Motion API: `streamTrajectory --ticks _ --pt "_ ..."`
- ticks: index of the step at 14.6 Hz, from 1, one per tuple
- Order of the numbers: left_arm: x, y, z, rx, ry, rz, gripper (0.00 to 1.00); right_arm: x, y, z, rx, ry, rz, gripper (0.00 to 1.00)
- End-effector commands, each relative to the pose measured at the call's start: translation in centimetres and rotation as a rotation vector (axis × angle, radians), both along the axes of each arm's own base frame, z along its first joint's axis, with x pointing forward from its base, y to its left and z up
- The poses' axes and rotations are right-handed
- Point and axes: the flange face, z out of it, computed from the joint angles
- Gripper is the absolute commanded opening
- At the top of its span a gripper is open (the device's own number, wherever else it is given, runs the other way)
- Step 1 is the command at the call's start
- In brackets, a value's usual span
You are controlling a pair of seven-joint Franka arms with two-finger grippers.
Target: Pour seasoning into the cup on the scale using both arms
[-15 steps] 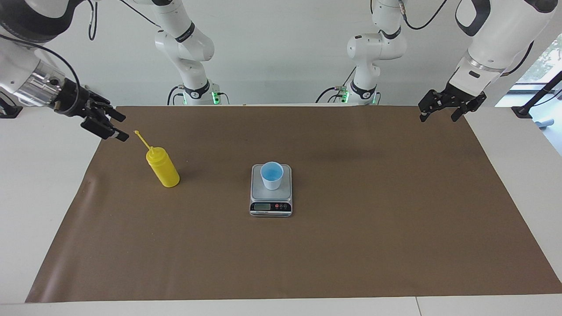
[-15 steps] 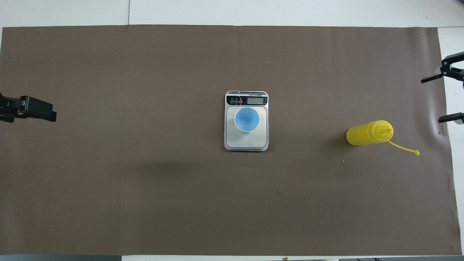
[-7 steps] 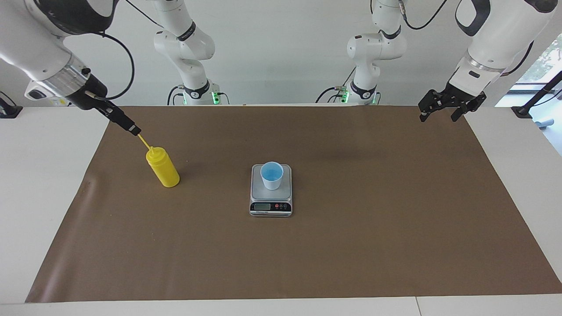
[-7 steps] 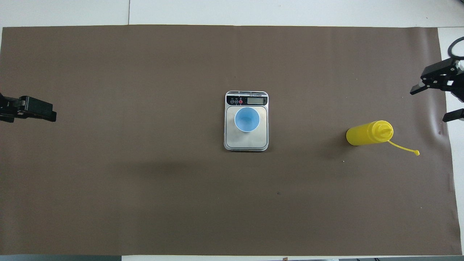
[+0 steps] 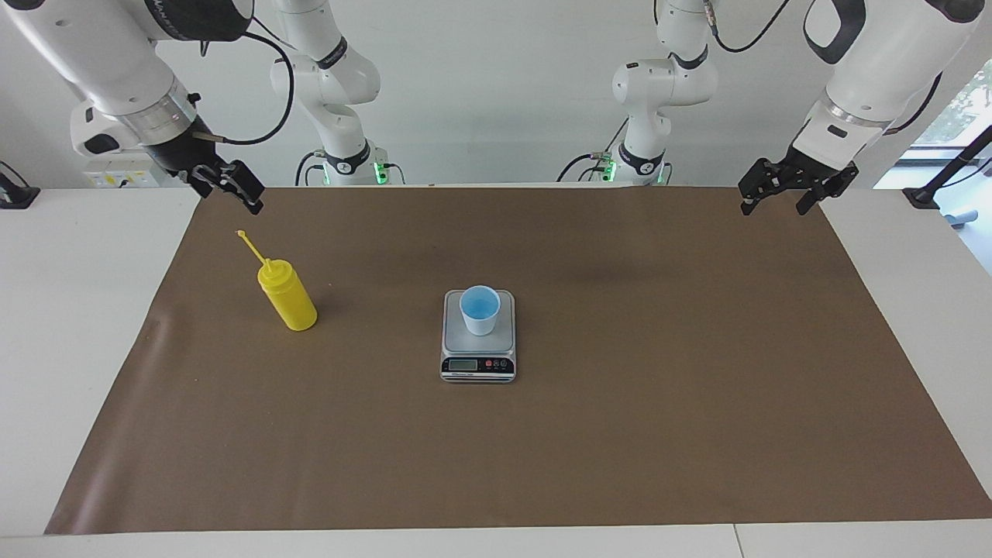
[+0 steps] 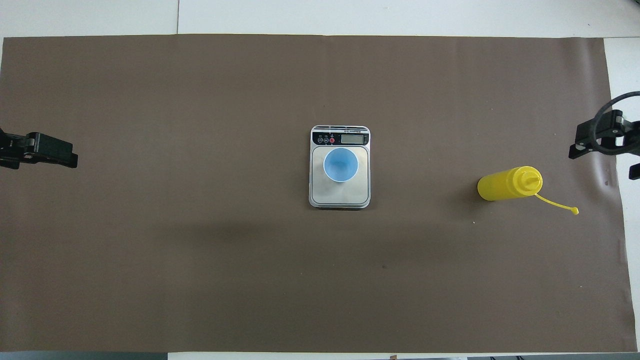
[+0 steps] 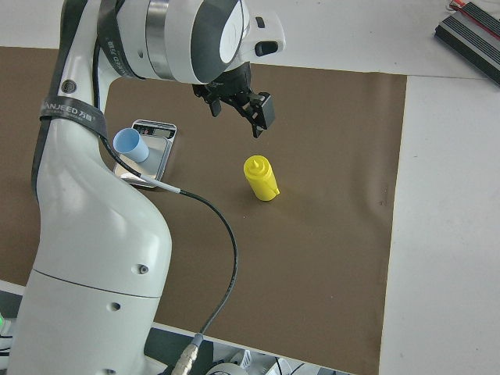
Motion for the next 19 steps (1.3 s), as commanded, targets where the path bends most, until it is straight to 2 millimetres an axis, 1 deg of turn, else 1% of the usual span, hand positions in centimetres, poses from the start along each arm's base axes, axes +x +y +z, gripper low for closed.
streamTrajectory --ticks 1,3,5,8,9,12,13,14,15,18,19 --pt "-0.8 0.3 0.2 0.010 -0.003 -0.003 1.00 -1.3 -0.8 -0.6 -0.012 -0.013 0.053 1.00" --pt "-0.8 0.3 0.2 0.010 -0.003 -0.003 1.00 -1.1 -0.4 -0.5 -0.013 -0.050 0.077 1.00" --pt "-0.8 0.3 0.2 0.010 -0.003 -0.003 1.00 -0.5 -0.6 -0.5 -0.015 -0.081 0.078 1.00" --pt "-0.8 0.3 0.2 0.010 -0.003 -0.003 1.00 -0.3 -0.5 -0.5 -0.017 -0.083 0.084 1.00" --pt "-0.8 0.2 0.2 0.010 -0.003 -0.005 1.00 -0.2 -0.9 -0.5 -0.016 -0.078 0.081 1.00" --pt "-0.8 0.3 0.2 0.010 -0.003 -0.003 1.00 0.1 -1.1 -0.7 -0.013 -0.057 0.089 1.00" --pt "-0.8 0.3 0.2 0.010 -0.003 -0.003 1.00 0.1 -1.3 0.1 -0.012 -0.067 0.110 1.00" --pt "-0.8 0.2 0.2 0.010 -0.003 -0.005 1.00 0.0 -1.5 0.2 -0.009 -0.069 0.114 1.00" --pt "-0.9 0.3 0.2 0.010 -0.003 -0.003 1.00 -0.1 -1.7 0.1 -0.002 -0.067 0.109 1.00" --pt "-0.8 0.2 0.2 0.010 -0.003 -0.005 1.00 -0.3 -1.7 -1.6 0.005 -0.041 0.109 1.00" --pt "-0.8 0.2 0.2 0.010 -0.003 -0.002 1.00 -0.3 -1.7 -1.7 0.006 -0.038 0.110 1.00"
